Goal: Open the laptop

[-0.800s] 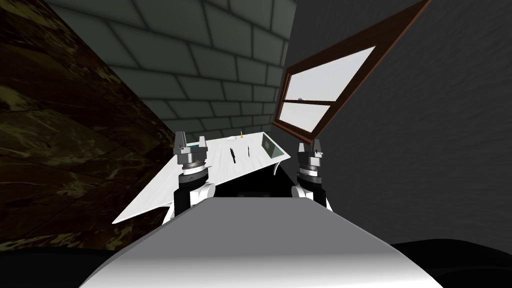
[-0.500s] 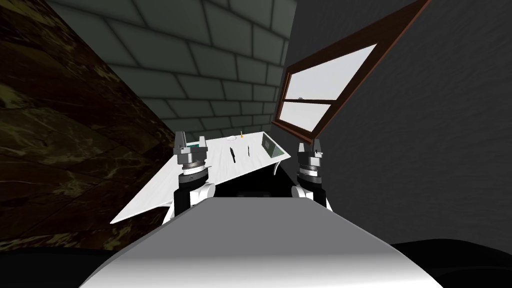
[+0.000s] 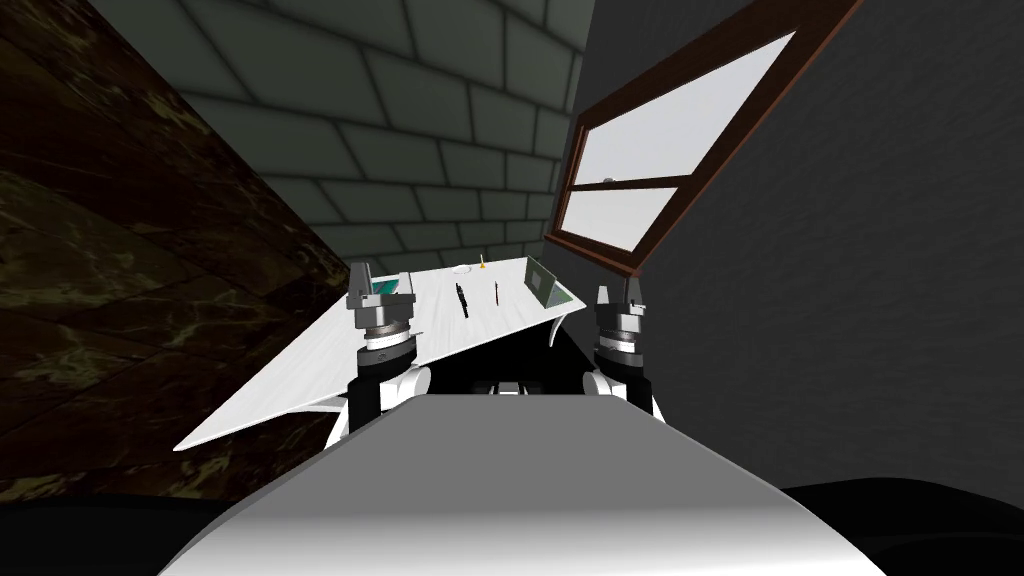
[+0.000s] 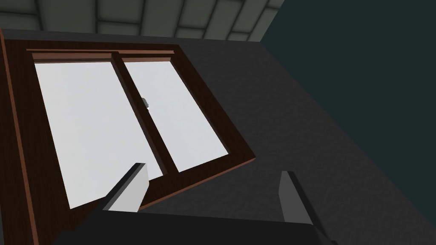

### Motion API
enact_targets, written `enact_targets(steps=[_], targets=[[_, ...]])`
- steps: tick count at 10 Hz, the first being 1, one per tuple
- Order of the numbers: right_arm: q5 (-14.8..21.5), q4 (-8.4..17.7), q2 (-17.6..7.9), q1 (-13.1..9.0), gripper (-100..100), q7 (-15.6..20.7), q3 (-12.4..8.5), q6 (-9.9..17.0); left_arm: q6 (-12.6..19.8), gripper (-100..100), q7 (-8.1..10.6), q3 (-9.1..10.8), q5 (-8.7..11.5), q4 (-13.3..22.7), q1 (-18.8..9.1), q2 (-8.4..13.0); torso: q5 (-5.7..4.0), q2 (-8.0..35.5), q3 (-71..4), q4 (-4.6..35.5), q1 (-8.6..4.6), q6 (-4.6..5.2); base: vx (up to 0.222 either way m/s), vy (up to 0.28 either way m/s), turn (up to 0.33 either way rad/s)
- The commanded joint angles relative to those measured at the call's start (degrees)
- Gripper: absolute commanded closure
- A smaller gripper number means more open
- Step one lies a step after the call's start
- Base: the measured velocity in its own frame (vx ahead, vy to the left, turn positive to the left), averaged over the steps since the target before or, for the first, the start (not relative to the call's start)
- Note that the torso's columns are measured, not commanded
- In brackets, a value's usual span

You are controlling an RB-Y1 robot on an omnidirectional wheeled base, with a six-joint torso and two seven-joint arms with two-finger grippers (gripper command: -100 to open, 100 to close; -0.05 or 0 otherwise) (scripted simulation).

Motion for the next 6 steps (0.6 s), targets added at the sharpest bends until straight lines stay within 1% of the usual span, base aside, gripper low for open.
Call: enact_targets(steps=[1, 2, 3, 6], targets=[[0.00, 0.00, 0.00, 0.00, 0, 0.00, 0.00, 0.00, 0.00, 0, 0.00, 0.00, 0.00, 0.00, 0.00, 0.00, 0.00, 4.23, -8.46, 4.23, 0.00, 0.00, 0.000, 0.000, 0.000], [2.04, 0.82, -2.41, -0.66, -100, 1.04, -0.25, 0.43, 0.00, 0, 0.00, 0.00, 0.00, 0.00, 0.00, 0.00, 0.00, 8.46, -16.92, 8.46, 0.00, 0.00, 0.005, 0.000, 0.021], [3.38, 1.33, -3.41, -1.10, -100, 1.73, -0.42, 0.71, 0.00, 0, 0.00, 0.00, 0.00, 0.02, 0.00, 0.00, 0.00, 10.39, -20.87, 10.35, -0.01, -0.01, -0.001, -0.002, 0.022], [8.58, 3.37, -6.13, -2.93, -100, 4.67, -1.14, 1.86, 0.01, 0, 0.00, 0.00, 0.00, 0.03, 0.01, 0.00, 0.00, 11.10, -22.29, 11.12, 0.00, 0.00, -0.002, -0.005, 0.025]])
